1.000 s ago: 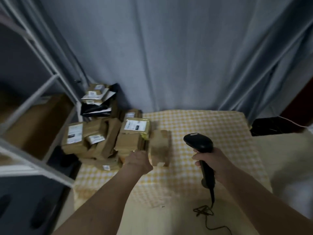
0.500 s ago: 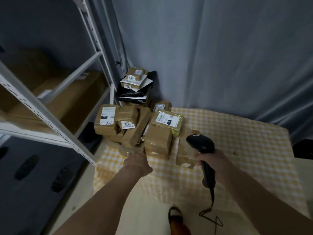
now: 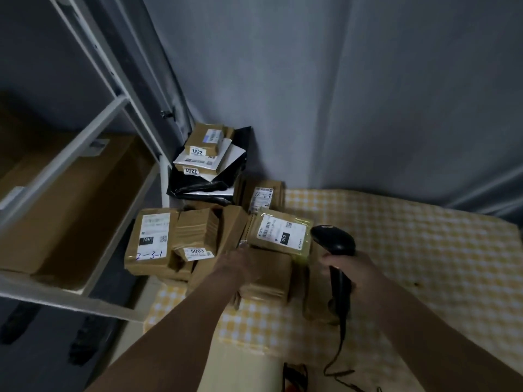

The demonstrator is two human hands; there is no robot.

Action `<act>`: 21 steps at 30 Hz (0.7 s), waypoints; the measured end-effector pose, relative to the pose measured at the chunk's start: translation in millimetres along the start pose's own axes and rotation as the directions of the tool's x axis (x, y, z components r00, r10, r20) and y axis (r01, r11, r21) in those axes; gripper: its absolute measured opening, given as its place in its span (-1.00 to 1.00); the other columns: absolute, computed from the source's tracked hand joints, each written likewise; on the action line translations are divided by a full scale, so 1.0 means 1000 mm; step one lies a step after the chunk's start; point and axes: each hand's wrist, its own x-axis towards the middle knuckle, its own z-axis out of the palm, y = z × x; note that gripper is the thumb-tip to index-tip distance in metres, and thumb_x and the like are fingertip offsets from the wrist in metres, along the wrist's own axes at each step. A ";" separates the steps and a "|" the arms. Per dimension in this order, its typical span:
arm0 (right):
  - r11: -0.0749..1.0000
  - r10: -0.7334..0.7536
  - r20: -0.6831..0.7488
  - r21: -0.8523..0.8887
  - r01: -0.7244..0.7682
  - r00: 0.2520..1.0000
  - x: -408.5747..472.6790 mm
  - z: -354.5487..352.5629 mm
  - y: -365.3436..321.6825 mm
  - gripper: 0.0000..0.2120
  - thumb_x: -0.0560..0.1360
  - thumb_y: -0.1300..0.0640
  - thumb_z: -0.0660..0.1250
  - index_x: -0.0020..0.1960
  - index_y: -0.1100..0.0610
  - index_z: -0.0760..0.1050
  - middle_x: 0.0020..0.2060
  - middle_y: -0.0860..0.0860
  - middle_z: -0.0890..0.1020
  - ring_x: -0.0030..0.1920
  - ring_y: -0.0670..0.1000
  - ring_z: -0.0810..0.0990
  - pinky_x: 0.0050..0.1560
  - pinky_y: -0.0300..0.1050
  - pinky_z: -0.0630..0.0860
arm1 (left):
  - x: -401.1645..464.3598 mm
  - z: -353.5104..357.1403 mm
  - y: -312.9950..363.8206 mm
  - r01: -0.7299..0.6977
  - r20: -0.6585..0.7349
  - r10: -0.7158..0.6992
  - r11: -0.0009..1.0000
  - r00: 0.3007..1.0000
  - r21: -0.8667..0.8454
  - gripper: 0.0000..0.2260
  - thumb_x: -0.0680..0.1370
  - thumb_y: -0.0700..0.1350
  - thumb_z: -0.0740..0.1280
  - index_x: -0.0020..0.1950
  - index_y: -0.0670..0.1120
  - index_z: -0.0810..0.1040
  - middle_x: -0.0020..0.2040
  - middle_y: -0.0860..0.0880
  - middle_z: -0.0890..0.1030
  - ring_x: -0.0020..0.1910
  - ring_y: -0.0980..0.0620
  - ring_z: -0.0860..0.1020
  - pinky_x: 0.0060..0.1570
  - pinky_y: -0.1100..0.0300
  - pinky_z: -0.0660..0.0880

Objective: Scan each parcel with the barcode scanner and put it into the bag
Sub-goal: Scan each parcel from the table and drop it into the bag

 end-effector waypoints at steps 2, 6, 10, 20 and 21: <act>0.999 0.037 -0.032 0.027 -0.036 0.999 0.026 0.008 -0.005 -0.80 0.43 0.33 0.41 0.05 0.26 0.54 -0.22 0.15 0.61 -0.17 0.12 0.59 -0.19 -0.07 0.46 | 0.023 -0.002 0.000 0.013 0.040 -0.010 0.997 0.999 -0.078 -0.39 0.48 0.03 0.43 0.47 -0.08 0.30 0.39 -0.11 0.43 0.34 -0.10 0.44 0.29 0.08 0.42; 0.993 0.110 -0.059 0.039 -0.108 0.992 0.071 0.025 -0.008 -0.68 0.39 0.25 0.47 0.11 0.27 0.55 -0.14 0.17 0.62 -0.14 0.14 0.59 -0.16 -0.07 0.49 | 0.063 0.002 -0.004 0.059 0.109 -0.032 0.966 0.994 -0.252 -0.41 0.49 -0.04 0.44 0.45 -0.12 0.30 0.34 -0.12 0.46 0.25 -0.08 0.47 0.14 0.14 0.46; 0.984 0.170 -0.053 0.067 -0.167 0.984 0.102 0.039 -0.009 -0.67 0.39 0.23 0.48 0.13 0.25 0.55 -0.01 0.18 0.64 0.05 0.20 0.61 0.20 0.15 0.50 | 0.100 0.011 -0.004 0.028 0.105 0.010 0.936 0.994 -0.351 -0.42 0.43 -0.04 0.49 0.38 -0.07 0.32 0.23 -0.04 0.52 0.13 0.00 0.50 0.10 0.14 0.49; 0.964 0.164 -0.095 0.228 -0.138 0.982 0.119 0.063 0.012 -0.80 0.36 0.28 0.50 -0.05 0.20 0.56 -0.05 0.15 0.65 -0.08 0.14 0.63 -0.02 0.07 0.56 | 0.134 0.017 0.002 0.034 0.186 0.079 0.842 0.979 -0.538 -0.63 0.55 -0.03 0.38 0.33 -0.02 0.45 0.30 -0.03 0.52 0.24 -0.01 0.48 0.09 0.19 0.37; 0.959 0.157 -0.093 0.252 -0.129 0.983 0.114 0.062 0.011 -0.76 0.35 0.27 0.50 0.00 0.20 0.57 -0.02 0.15 0.65 -0.03 0.16 0.63 0.05 0.12 0.57 | 0.130 0.013 0.003 0.008 0.172 0.107 0.827 0.979 -0.563 -0.61 0.55 -0.04 0.38 0.35 -0.01 0.42 0.30 -0.02 0.51 0.20 0.01 0.48 0.07 0.20 0.37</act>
